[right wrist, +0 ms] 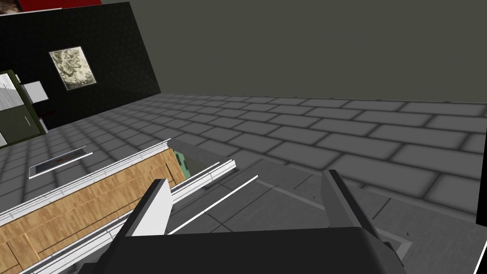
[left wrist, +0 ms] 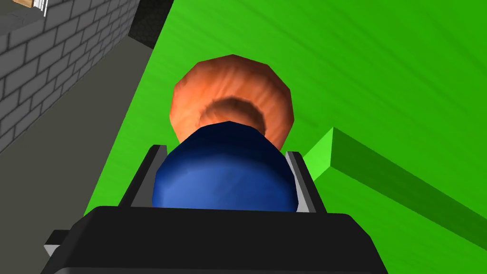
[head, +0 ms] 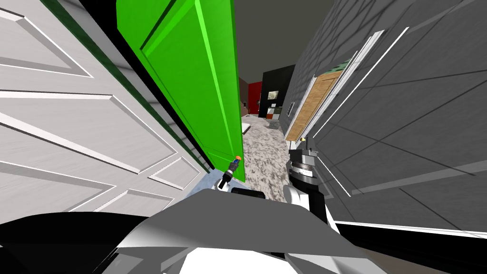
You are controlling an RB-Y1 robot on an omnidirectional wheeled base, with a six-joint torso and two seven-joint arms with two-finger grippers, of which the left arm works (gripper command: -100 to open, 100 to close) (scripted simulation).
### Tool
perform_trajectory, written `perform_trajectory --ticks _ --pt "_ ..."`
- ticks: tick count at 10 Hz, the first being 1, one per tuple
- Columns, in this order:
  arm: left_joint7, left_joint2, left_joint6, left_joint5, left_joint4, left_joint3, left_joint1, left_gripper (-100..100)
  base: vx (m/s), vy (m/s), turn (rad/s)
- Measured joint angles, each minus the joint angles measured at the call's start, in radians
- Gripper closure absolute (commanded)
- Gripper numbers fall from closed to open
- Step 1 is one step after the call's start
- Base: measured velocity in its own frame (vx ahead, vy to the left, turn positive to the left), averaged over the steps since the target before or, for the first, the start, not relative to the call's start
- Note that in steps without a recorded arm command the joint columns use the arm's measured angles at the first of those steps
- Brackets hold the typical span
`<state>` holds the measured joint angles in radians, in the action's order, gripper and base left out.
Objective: Push the door open
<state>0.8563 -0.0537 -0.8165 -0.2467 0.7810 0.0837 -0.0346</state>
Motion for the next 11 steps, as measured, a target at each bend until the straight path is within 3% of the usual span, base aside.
perform_trajectory --ticks 2,4,5,7,10,11 --pt "-0.047 -0.002 -0.005 0.019 -0.002 0.0 0.0 100 0.042 -0.009 -0.051" --pt "-0.09 0.0 -0.026 0.048 -0.031 -0.005 -0.015 100 0.023 -0.002 -0.006" --pt "-0.099 0.002 -0.026 0.05 -0.029 -0.005 -0.016 100 0.0 0.0 0.0" --pt "-0.127 -0.003 -0.001 0.058 0.019 0.001 0.007 100 0.03 -0.01 -0.046" --pt "-0.205 -0.011 -0.005 0.1 0.017 -0.003 -0.002 100 0.05 0.0 -0.036" --pt "-0.232 -0.011 -0.016 0.121 -0.005 -0.007 -0.017 100 0.045 0.0 -0.016"
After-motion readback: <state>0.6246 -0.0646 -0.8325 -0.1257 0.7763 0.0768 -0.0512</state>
